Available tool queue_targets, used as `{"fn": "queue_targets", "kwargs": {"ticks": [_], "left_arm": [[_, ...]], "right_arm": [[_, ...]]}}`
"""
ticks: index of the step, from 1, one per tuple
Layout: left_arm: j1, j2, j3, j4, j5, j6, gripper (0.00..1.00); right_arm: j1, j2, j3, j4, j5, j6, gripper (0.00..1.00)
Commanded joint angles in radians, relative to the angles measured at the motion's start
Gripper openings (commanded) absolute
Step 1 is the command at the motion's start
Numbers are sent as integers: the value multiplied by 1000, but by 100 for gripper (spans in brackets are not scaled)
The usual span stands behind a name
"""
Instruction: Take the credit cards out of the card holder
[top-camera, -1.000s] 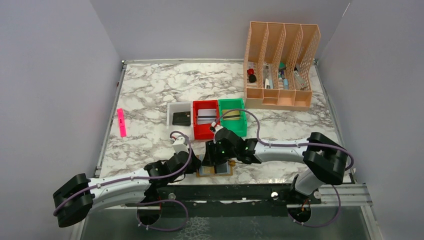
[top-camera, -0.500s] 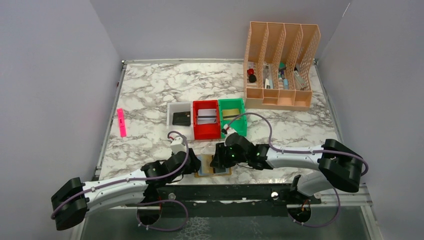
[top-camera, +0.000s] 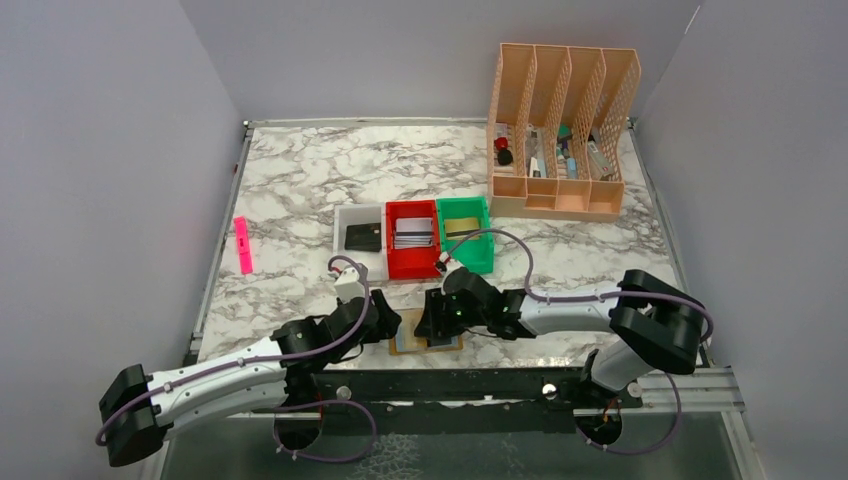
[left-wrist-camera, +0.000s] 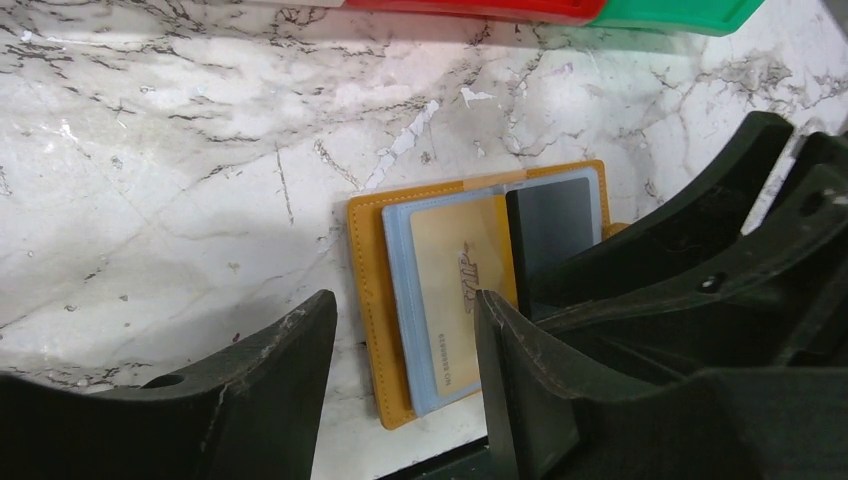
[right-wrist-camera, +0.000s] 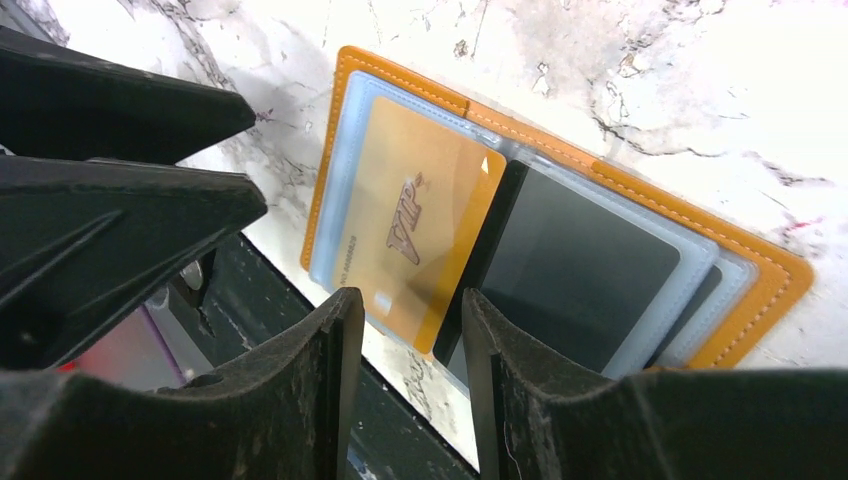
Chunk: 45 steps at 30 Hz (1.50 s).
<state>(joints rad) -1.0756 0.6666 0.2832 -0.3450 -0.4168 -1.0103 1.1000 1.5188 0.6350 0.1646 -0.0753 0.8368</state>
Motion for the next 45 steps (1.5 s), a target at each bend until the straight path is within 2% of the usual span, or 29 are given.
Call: {"fn": "queue_targets", "kwargs": {"ticks": [1, 5, 15, 24, 30, 34, 40, 45], "left_arm": [[-3, -22, 38, -45, -30, 2, 57], [-3, -13, 29, -4, 0, 41, 55], [-2, 124, -64, 236, 137, 85, 37], [-3, 247, -72, 248, 148, 92, 27], [-3, 227, -102, 247, 147, 81, 15], [-4, 200, -124, 248, 147, 71, 13], [-4, 171, -135, 248, 149, 66, 10], [-4, 163, -140, 245, 139, 60, 7]], "right_arm": [[5, 38, 23, 48, -37, -10, 45], [6, 45, 14, 35, -6, -6, 45], [-3, 31, -72, 73, 41, 99, 43], [-12, 36, -134, 160, 15, 185, 39], [-16, 48, -204, 302, -21, 283, 37], [-18, 60, -210, 330, -24, 316, 37], [-23, 72, -219, 406, -52, 336, 29], [-26, 35, -248, 421, -38, 338, 15]]}}
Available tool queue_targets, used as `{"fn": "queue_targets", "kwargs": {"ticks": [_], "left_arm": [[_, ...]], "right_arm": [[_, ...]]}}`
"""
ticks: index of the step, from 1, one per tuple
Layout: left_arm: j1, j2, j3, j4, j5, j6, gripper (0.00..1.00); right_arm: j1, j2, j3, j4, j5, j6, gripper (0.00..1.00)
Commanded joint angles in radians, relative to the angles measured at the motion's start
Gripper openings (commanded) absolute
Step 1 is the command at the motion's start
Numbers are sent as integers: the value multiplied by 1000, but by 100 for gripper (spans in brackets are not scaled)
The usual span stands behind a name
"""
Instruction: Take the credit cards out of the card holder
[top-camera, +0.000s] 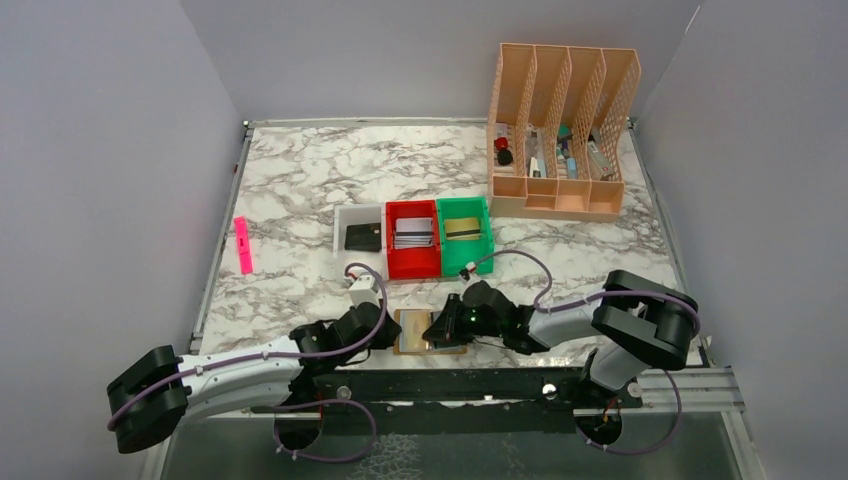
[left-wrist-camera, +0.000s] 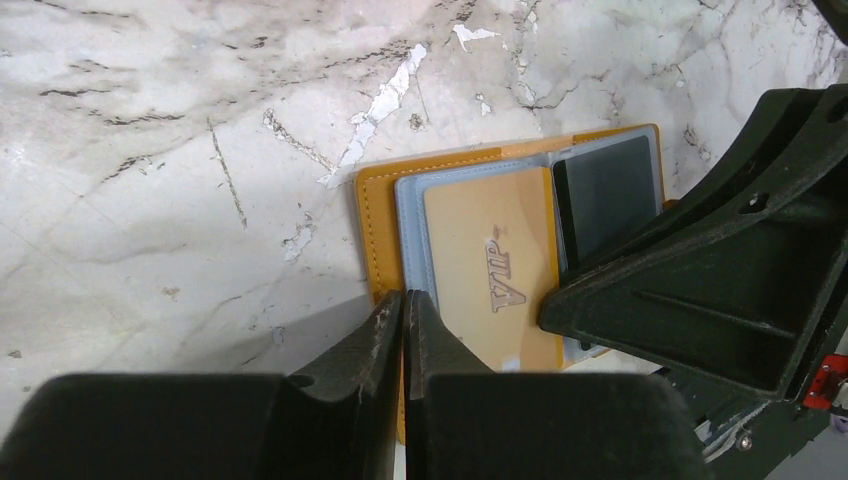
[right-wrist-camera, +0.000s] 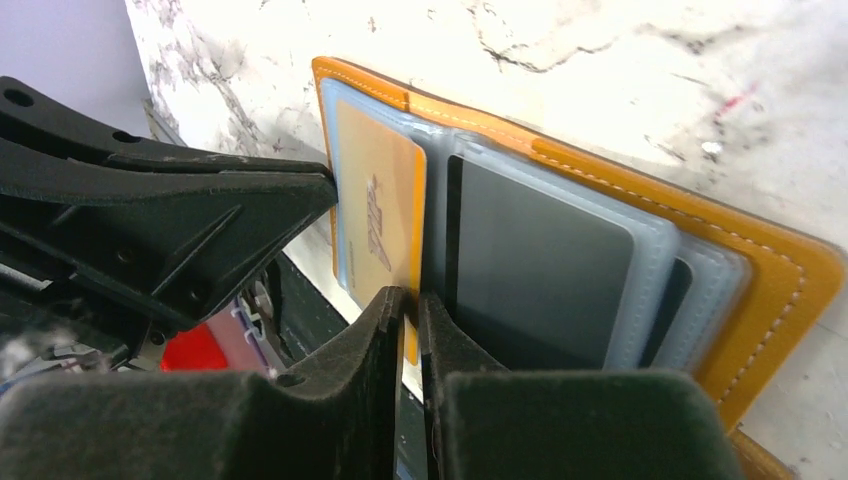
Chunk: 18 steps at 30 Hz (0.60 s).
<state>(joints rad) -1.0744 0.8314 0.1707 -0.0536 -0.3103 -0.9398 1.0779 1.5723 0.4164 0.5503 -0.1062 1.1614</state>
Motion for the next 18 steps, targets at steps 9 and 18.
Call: {"fn": "queue_targets", "kwargs": {"ticks": [9, 18], "left_arm": [[-5, 0, -25, -60, 7, -26, 3], [-5, 0, -22, -62, 0, -33, 2]], "right_arm": [[-25, -121, -76, 40, -39, -46, 7], [-50, -171, -124, 4, -42, -49, 8]]}}
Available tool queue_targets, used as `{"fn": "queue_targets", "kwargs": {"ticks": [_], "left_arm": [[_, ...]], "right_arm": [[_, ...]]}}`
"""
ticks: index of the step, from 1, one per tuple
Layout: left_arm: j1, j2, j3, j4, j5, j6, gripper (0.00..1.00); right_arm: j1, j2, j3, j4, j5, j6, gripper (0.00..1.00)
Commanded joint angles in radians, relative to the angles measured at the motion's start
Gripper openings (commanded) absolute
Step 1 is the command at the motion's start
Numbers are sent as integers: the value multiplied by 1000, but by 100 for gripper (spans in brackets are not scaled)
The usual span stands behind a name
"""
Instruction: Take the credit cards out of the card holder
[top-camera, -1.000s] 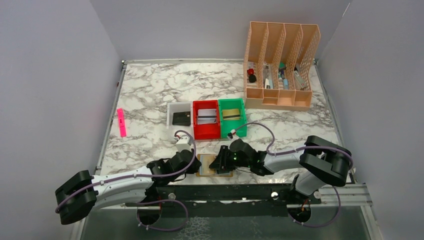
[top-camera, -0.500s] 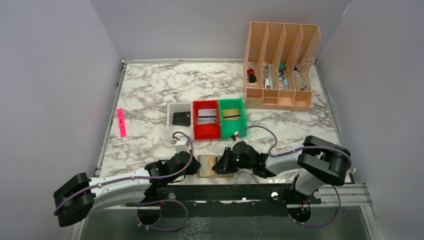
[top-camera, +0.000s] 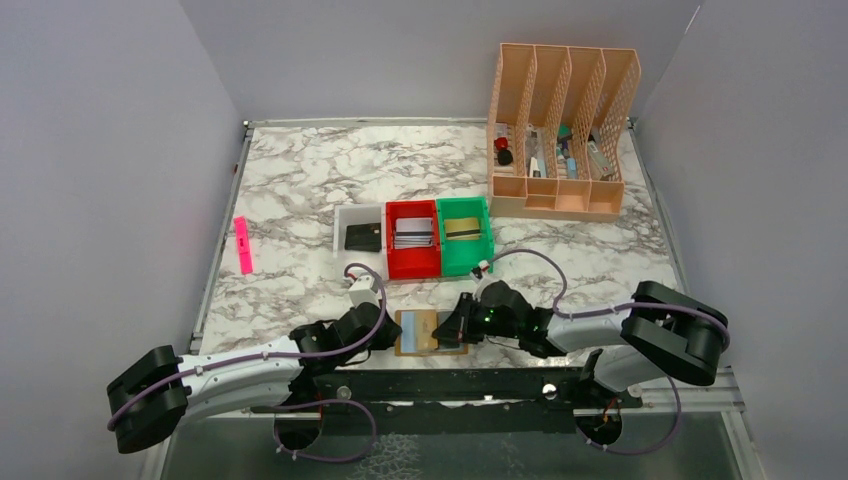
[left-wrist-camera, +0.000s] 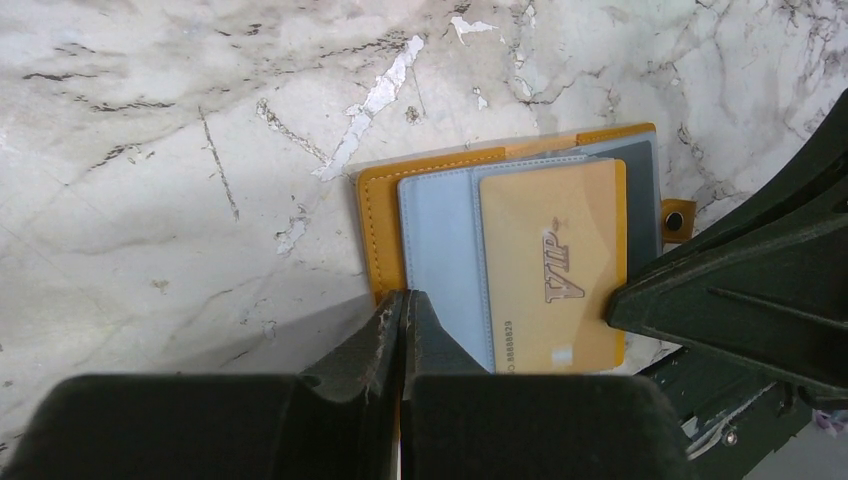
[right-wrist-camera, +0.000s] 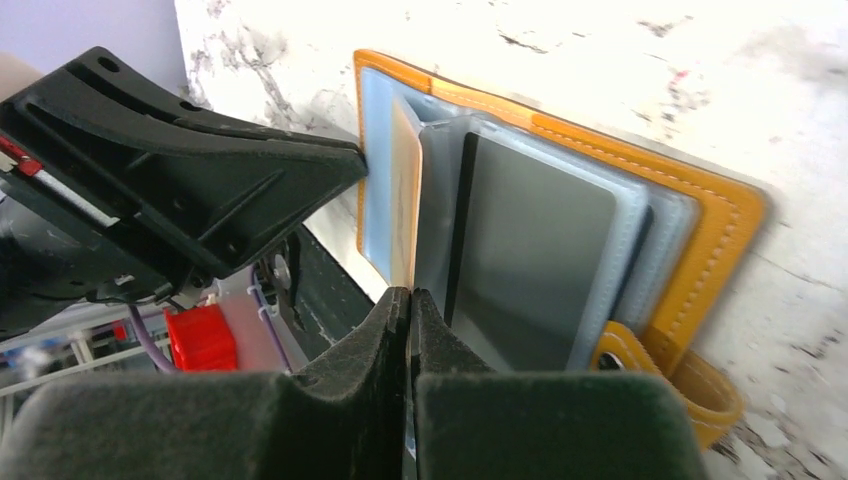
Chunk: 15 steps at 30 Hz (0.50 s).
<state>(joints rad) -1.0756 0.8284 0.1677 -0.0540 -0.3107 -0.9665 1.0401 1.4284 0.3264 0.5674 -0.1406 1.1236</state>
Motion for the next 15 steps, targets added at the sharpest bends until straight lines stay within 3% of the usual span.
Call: {"fn": "queue_targets", "kwargs": {"ticks": [1, 8, 15], "left_arm": [[-4, 0, -16, -62, 2, -6, 4], [-4, -58, 49, -62, 19, 26, 37], [-5, -62, 106, 3, 90, 87, 44]], "right_arm": [[-15, -24, -37, -11, -11, -10, 8], [-22, 86, -22, 25, -40, 8, 8], [-28, 160, -21, 83, -60, 30, 8]]}}
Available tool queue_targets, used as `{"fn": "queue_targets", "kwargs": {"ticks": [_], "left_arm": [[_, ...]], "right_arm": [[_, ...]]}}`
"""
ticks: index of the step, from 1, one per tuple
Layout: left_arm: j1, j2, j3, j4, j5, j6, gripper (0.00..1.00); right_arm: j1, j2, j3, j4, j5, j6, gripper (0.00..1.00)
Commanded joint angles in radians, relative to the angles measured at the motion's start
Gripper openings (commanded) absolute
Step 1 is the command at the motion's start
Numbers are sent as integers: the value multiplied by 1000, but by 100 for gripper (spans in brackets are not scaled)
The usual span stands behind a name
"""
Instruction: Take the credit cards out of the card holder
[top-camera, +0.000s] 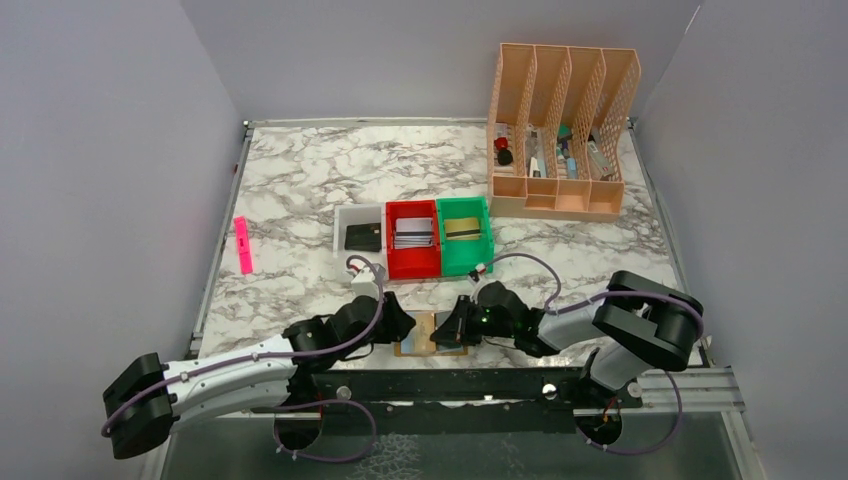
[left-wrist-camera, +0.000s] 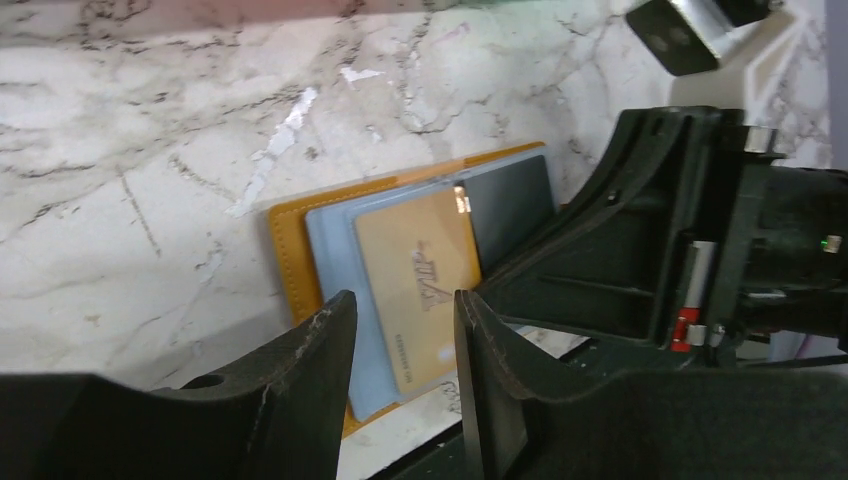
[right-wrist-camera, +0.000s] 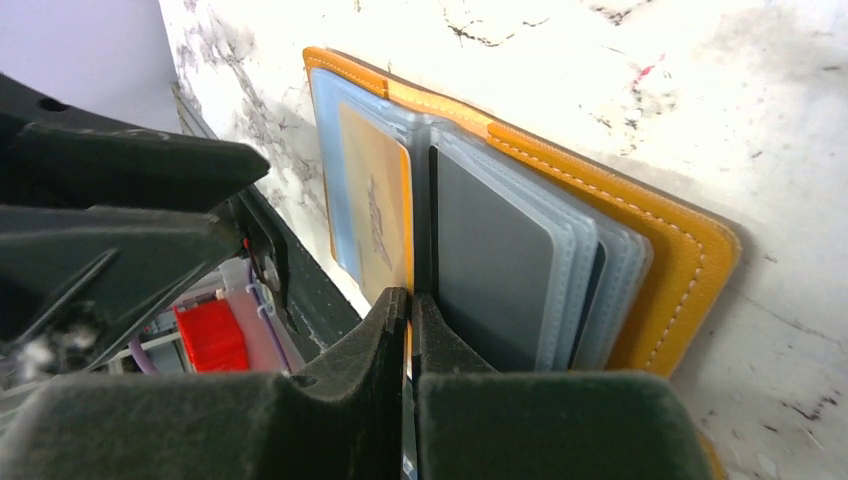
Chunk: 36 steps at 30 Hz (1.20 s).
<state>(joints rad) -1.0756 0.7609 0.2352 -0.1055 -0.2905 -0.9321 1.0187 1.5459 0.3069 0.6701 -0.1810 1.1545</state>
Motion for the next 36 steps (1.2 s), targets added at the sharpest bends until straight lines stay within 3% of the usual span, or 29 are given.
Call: {"fn": "queue_targets", "kwargs": {"ticks": [1, 6, 12, 19, 30, 36], "left_arm": [[-4, 20, 36, 81, 93, 57, 44], [-4, 148, 31, 172, 168, 63, 40], [-4, 264, 30, 170, 138, 44, 32], [-7, 300, 26, 106, 83, 23, 24], [-12, 340, 28, 102, 74, 24, 20], [-16, 351, 33, 108, 75, 26, 19]], "right_arm": [[-6, 45, 0, -18, -19, 0, 8], [-8, 39, 0, -25, -10, 1, 8], [-15, 13, -1, -42, -19, -14, 9], [-27, -50, -16, -59, -28, -22, 12], [-41, -93, -55, -35, -32, -3, 14], [-42, -44, -36, -4, -59, 11, 23]]}}
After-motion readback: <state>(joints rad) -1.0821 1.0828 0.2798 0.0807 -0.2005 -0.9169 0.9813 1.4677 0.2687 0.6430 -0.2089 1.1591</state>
